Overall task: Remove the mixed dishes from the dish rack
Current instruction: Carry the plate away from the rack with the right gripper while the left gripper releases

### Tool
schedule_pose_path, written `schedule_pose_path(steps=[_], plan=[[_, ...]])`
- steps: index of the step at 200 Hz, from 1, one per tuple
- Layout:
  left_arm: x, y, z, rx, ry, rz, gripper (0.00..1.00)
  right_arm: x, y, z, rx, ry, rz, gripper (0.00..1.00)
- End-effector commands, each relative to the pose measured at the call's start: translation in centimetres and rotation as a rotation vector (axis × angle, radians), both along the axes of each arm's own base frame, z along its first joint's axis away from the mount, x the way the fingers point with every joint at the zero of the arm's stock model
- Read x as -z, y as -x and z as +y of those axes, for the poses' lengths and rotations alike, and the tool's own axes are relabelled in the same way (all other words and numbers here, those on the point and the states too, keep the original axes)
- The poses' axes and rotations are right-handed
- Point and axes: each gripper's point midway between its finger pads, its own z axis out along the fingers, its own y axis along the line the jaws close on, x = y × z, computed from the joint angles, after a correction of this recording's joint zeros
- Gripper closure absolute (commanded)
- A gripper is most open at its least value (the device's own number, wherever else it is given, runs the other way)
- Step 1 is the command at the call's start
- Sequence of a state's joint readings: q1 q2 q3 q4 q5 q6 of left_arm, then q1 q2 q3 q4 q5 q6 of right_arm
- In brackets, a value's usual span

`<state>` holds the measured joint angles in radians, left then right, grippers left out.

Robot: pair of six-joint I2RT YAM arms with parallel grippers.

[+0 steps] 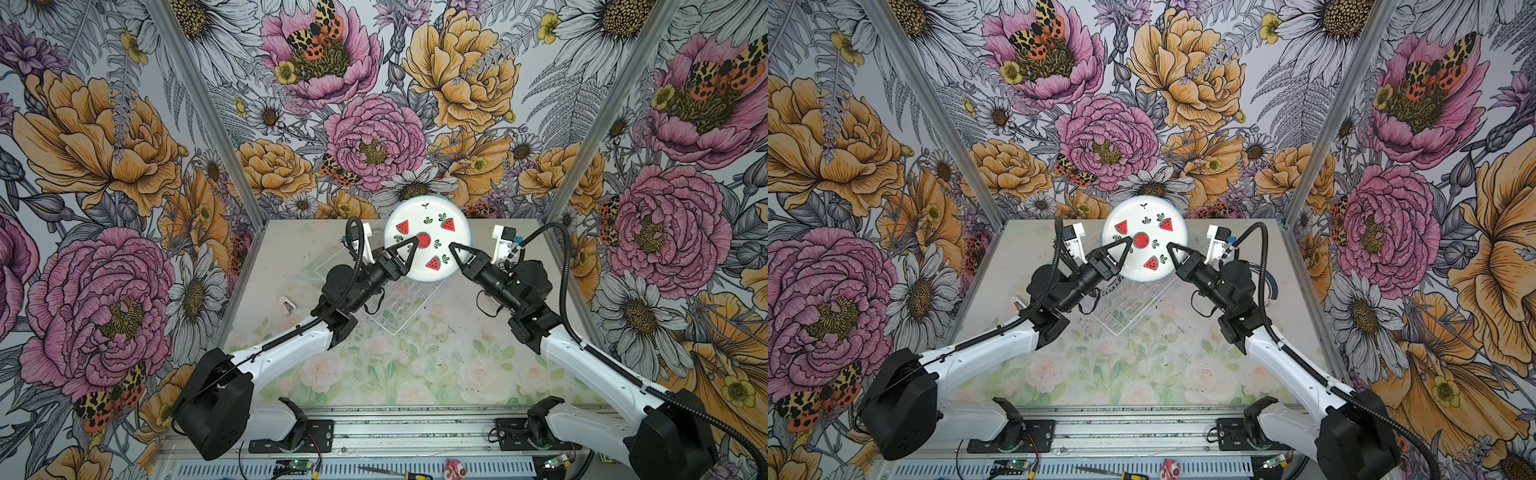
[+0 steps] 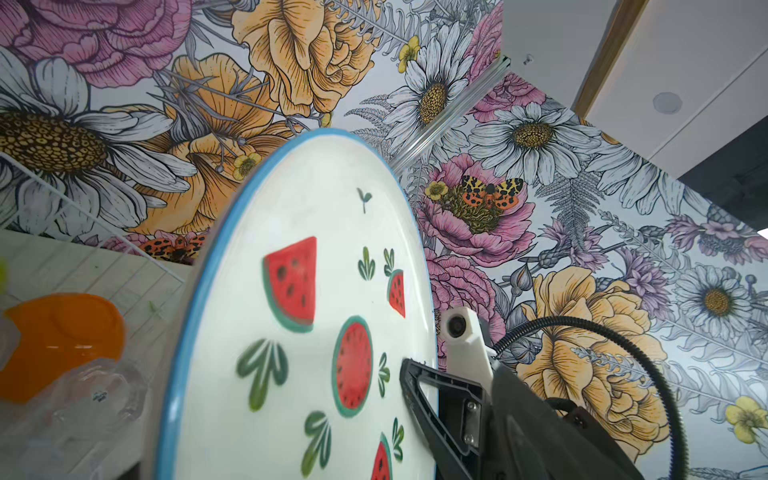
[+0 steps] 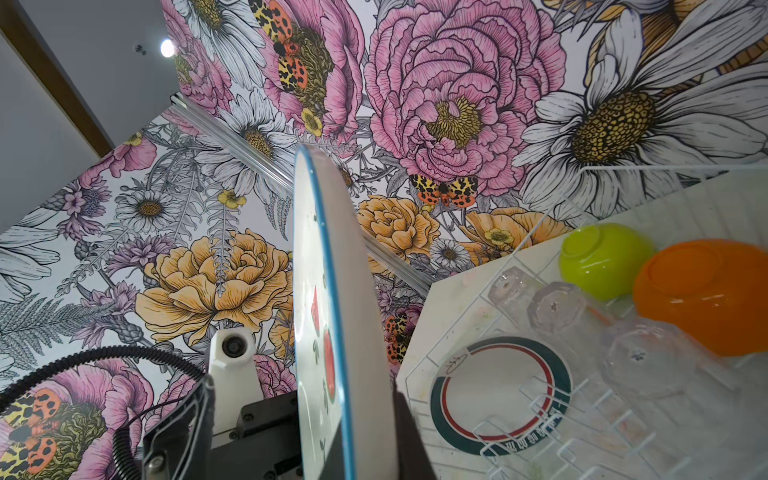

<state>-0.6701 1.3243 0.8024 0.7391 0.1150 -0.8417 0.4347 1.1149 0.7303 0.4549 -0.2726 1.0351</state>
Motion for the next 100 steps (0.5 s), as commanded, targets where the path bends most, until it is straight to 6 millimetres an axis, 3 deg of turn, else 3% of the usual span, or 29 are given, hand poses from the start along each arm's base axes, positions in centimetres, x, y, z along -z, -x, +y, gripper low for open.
schedule_pose_path(steps=[1, 51, 100], plan=[[-3.1, 0.9, 0.4, -0.005, 0.030, -0.112, 0.01, -0.8, -0.6, -1.1, 0.063, -0.005, -0.035, 1.00], [-2.9, 0.9, 0.8, -0.053, -0.029, -0.089, 0.01, -1.0, -0.5, -3.7, 0.180, 0.018, -0.050, 1.00], [-3.3, 1.7, 1.4, -0.104, -0.062, -0.111, 0.01, 0.6, -0.6, -7.5, 0.289, -0.008, 0.010, 1.00]])
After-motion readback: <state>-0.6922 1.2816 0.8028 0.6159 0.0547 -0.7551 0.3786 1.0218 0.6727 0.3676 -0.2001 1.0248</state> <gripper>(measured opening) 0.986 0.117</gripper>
